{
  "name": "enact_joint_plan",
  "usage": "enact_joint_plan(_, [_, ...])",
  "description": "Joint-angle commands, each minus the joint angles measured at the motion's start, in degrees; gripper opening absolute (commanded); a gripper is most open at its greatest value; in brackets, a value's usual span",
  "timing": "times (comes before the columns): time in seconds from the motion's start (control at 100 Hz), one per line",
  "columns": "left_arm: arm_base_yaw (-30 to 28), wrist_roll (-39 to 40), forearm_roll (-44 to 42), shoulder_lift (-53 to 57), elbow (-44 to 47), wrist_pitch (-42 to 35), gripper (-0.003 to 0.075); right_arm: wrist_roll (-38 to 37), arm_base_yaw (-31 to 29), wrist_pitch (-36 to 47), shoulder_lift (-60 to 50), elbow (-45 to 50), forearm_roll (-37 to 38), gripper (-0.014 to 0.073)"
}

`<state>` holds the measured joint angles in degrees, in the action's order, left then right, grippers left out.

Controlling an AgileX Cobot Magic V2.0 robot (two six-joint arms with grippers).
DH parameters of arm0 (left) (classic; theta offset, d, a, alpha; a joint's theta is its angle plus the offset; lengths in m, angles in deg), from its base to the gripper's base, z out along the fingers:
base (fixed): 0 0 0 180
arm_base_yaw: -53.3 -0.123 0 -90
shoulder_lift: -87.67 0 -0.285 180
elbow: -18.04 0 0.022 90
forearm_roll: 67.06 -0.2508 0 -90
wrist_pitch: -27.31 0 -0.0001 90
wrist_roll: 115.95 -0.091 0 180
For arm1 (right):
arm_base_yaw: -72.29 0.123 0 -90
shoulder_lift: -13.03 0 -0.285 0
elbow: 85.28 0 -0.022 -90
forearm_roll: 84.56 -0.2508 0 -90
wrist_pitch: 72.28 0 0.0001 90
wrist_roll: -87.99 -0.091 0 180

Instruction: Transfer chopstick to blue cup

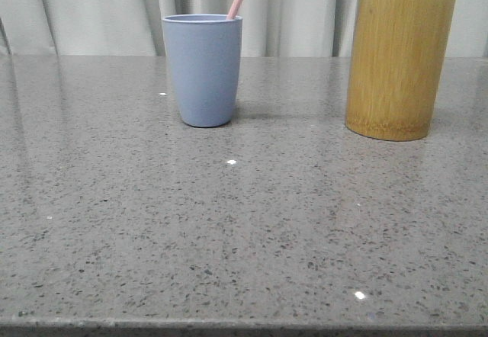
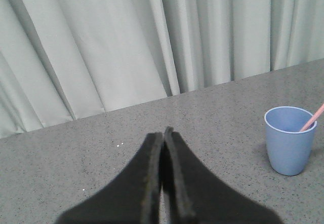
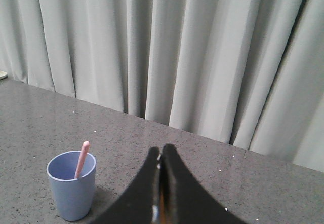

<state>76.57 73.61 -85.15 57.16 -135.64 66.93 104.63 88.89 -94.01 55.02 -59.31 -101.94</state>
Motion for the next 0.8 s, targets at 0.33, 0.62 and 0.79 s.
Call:
enact_joint_plan(0.33, [-3.04, 0.71, 0.77, 0.29, 0.45, -6.38, -0.0019, 0.44, -0.31, 4.14, 0.1, -1.43, 0.19, -0.0069])
enact_joint_plan(0.62, [-14.96, -7.37, 9.57, 7.86, 15.6, -22.25, -0.0019, 0.44, -0.31, 4.14, 0.1, -1.43, 0.19, -0.0069])
enact_joint_plan(0.79, [-22.15, -15.42, 18.09, 13.28, 25.86, -29.59, -0.0019, 0.44, -0.31, 4.14, 0.1, -1.43, 0.19, -0.0069])
